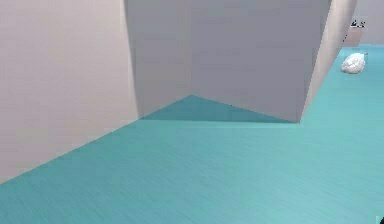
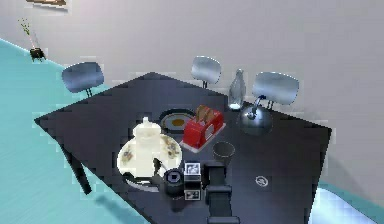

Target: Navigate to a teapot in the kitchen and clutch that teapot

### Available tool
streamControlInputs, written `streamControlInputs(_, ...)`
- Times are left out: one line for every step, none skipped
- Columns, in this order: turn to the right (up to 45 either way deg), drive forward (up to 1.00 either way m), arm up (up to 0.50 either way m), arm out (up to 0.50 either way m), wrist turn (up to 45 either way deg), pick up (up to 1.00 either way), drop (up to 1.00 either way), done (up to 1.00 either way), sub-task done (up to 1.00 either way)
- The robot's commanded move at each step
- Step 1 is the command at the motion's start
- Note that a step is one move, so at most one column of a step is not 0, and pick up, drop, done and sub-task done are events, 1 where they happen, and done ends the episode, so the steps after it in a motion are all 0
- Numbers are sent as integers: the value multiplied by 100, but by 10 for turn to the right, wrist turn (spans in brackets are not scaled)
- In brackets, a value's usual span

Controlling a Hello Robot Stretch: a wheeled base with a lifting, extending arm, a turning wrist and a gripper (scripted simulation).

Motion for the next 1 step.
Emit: streamControlInputs(0, 0, 0, 0, 0, 0, 0, 100, 0)
